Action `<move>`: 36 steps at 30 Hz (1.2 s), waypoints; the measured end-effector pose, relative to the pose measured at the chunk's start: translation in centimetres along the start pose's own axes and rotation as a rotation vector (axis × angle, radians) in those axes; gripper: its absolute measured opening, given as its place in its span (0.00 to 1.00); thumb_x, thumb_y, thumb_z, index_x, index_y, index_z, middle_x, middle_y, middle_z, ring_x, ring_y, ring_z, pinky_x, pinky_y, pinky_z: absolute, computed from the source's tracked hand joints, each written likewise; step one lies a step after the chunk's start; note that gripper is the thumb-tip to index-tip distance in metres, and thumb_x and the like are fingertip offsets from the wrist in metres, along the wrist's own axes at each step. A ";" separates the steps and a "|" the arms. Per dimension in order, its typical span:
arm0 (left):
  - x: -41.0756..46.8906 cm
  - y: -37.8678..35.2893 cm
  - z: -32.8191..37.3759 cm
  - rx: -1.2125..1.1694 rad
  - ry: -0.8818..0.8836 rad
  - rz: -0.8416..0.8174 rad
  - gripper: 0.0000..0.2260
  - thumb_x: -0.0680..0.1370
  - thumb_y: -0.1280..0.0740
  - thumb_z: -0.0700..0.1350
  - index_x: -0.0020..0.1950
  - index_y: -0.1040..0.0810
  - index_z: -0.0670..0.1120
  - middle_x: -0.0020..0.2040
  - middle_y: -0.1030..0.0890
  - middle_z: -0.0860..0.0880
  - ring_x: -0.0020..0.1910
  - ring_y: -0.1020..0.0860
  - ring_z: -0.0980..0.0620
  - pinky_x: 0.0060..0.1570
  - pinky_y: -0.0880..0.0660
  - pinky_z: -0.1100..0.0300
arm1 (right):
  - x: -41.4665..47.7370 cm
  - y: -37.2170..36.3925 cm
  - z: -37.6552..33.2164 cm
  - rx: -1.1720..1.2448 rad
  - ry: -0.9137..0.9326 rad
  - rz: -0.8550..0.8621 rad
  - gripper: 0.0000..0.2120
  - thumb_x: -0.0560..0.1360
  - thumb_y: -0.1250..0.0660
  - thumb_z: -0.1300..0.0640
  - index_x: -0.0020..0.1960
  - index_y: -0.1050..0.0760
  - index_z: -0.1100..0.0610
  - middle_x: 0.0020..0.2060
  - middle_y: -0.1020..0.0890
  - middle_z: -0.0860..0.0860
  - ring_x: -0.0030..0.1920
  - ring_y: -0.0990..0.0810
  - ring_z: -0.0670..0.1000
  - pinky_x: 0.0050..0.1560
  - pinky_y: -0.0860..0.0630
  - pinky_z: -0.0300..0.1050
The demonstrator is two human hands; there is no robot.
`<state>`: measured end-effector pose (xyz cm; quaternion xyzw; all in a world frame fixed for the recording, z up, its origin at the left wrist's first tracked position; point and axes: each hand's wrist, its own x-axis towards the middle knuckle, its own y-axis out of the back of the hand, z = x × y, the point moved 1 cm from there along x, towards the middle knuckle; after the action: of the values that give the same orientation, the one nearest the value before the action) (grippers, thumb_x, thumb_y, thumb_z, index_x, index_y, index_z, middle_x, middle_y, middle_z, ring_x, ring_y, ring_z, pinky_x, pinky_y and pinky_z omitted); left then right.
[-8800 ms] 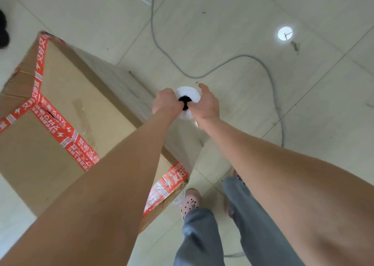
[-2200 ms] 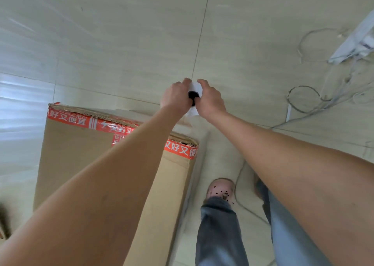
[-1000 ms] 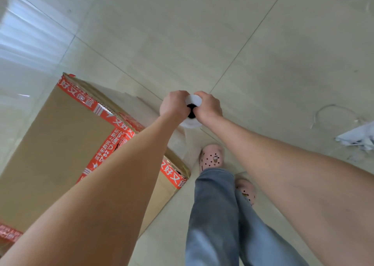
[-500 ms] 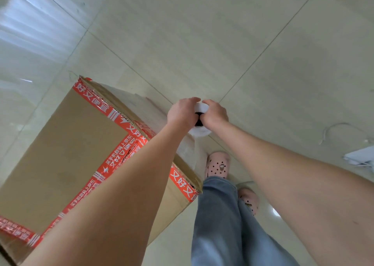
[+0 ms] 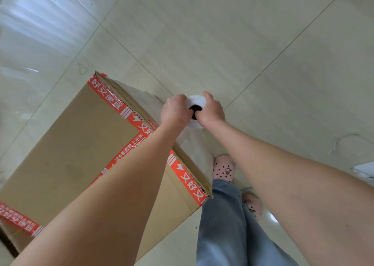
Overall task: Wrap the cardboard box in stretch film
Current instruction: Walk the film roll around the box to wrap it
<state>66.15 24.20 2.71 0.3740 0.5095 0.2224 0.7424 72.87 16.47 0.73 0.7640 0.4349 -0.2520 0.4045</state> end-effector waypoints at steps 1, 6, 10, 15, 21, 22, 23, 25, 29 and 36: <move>0.2 -0.1 0.3 0.027 -0.037 -0.002 0.15 0.73 0.34 0.42 0.59 0.24 0.45 0.53 0.20 0.43 0.53 0.22 0.41 0.43 0.27 0.56 | 0.1 0.0 0.2 0.065 -0.052 -0.009 0.31 0.74 0.37 0.60 0.74 0.40 0.48 0.67 0.30 0.56 0.66 0.29 0.58 0.62 0.32 0.46; 1.5 0.3 1.3 0.146 -0.148 0.005 0.20 0.74 0.37 0.41 0.66 0.27 0.51 0.57 0.21 0.45 0.54 0.22 0.42 0.39 0.32 0.57 | 1.1 0.6 -0.8 -0.032 0.068 0.050 0.24 0.73 0.42 0.63 0.66 0.29 0.46 0.59 0.22 0.54 0.57 0.24 0.59 0.51 0.29 0.45; 2.6 1.4 0.4 0.096 -0.033 0.014 0.12 0.72 0.36 0.41 0.55 0.24 0.44 0.50 0.21 0.43 0.50 0.22 0.41 0.37 0.32 0.57 | 1.9 0.5 -3.1 -0.268 0.280 0.011 0.20 0.73 0.42 0.61 0.61 0.24 0.46 0.58 0.22 0.53 0.55 0.23 0.60 0.46 0.30 0.46; 2.9 2.3 -2.0 -0.105 0.209 0.040 0.10 0.72 0.33 0.43 0.50 0.23 0.39 0.50 0.20 0.40 0.50 0.21 0.41 0.41 0.28 0.56 | 2.1 -0.4 -5.0 -0.204 0.326 -0.029 0.20 0.75 0.41 0.60 0.66 0.29 0.51 0.64 0.26 0.50 0.62 0.26 0.55 0.53 0.29 0.46; 4.0 3.2 -0.6 -0.026 0.096 0.059 0.12 0.75 0.36 0.44 0.57 0.26 0.42 0.53 0.22 0.41 0.53 0.23 0.40 0.42 0.30 0.55 | 3.3 -0.3 -4.8 0.091 -0.052 -0.110 0.29 0.74 0.38 0.60 0.73 0.40 0.50 0.63 0.26 0.56 0.58 0.25 0.58 0.55 0.23 0.53; 4.2 3.1 -0.1 0.016 0.041 0.042 0.14 0.75 0.37 0.42 0.60 0.28 0.44 0.54 0.23 0.42 0.54 0.24 0.40 0.42 0.31 0.55 | 3.6 0.0 -4.9 0.107 -0.063 -0.093 0.28 0.74 0.39 0.60 0.72 0.39 0.48 0.62 0.26 0.55 0.56 0.25 0.57 0.55 0.23 0.54; 4.4 3.0 0.3 0.047 -0.009 0.021 0.16 0.75 0.38 0.40 0.63 0.29 0.45 0.56 0.24 0.43 0.55 0.24 0.41 0.42 0.31 0.55 | 3.7 0.1 -5.0 0.110 -0.061 -0.077 0.27 0.74 0.40 0.61 0.71 0.37 0.47 0.61 0.25 0.54 0.54 0.25 0.56 0.54 0.22 0.54; 5.0 3.0 0.6 0.070 -0.065 -0.011 0.19 0.75 0.39 0.40 0.66 0.29 0.49 0.57 0.24 0.43 0.55 0.24 0.41 0.42 0.30 0.55 | 4.1 0.0 -5.0 0.086 -0.026 -0.061 0.25 0.73 0.41 0.61 0.69 0.33 0.47 0.60 0.23 0.53 0.54 0.23 0.57 0.53 0.22 0.54; 5.7 3.7 -0.5 0.017 -0.033 0.024 0.13 0.73 0.36 0.40 0.58 0.25 0.45 0.51 0.21 0.42 0.51 0.23 0.41 0.39 0.31 0.56 | 4.7 0.0 -5.9 -0.035 0.106 -0.056 0.24 0.71 0.40 0.62 0.65 0.28 0.47 0.59 0.22 0.53 0.56 0.23 0.58 0.51 0.26 0.46; 6.7 5.9 -3.2 -0.111 0.197 0.018 0.11 0.73 0.35 0.43 0.53 0.24 0.40 0.50 0.20 0.41 0.50 0.21 0.40 0.41 0.26 0.55 | 4.8 -1.2 -10.0 -0.140 0.283 -0.063 0.14 0.76 0.42 0.57 0.58 0.22 0.51 0.58 0.21 0.52 0.57 0.24 0.56 0.49 0.30 0.46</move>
<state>66.02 33.68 2.67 0.3130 0.5637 0.2926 0.7062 74.50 27.43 2.17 0.7478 0.5277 -0.1233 0.3835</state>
